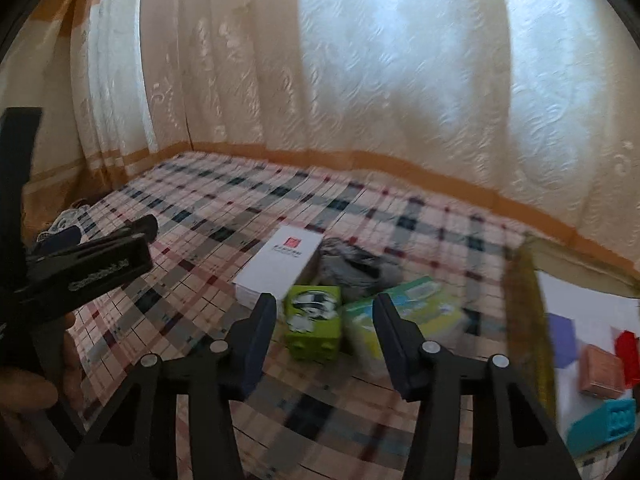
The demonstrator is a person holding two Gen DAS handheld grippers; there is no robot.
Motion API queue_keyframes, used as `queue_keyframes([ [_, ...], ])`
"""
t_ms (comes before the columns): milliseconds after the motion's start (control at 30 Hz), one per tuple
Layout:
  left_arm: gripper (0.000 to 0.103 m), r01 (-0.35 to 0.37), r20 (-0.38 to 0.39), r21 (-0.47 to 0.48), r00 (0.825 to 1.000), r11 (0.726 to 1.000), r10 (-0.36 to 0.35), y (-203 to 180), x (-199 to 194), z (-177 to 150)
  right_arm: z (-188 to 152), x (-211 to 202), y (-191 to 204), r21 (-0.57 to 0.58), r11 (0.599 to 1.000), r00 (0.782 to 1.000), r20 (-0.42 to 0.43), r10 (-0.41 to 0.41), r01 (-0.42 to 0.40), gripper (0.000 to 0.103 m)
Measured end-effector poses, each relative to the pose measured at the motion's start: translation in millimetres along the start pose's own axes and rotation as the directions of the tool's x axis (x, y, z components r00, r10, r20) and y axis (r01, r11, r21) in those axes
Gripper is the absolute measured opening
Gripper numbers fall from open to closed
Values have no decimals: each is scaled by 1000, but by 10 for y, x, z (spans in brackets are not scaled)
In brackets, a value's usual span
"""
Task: Organize rigid objects
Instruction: 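Grasp the green printed brick with the right tool while the left tool grasps the white box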
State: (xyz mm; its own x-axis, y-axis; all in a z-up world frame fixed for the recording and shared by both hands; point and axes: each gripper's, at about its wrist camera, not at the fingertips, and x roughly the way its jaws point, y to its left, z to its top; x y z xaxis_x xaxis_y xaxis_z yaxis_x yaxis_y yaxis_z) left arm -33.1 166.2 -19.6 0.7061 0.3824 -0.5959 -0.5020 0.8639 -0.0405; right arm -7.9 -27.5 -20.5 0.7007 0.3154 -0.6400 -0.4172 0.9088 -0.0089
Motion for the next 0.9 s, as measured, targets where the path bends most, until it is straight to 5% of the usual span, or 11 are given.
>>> queue_keyframes([
  [200,103,4,-20,-35,1000,999,-5,90,38,11,61,236,142,-27,1000,997,-79,9,-11,49],
  [300,103,13,-21,-31,1000,999,-14,76,40,8,61,457,160,-6,997,980,-187,73,-76,42],
  [500,103,22,-31,-31,999,999,-23,70,57,6,56,467,-9,115,984,974,-169,152,-134,34],
  [700,103,47,-24,2,999,999,-47,6,42,5,14,118,-95,139,973,982,-10,187,-183,34],
  [900,103,195,12,88,980,977,-197,-255,-59,-10,-40,-401,-281,115,993,986,162,-29,10,34],
])
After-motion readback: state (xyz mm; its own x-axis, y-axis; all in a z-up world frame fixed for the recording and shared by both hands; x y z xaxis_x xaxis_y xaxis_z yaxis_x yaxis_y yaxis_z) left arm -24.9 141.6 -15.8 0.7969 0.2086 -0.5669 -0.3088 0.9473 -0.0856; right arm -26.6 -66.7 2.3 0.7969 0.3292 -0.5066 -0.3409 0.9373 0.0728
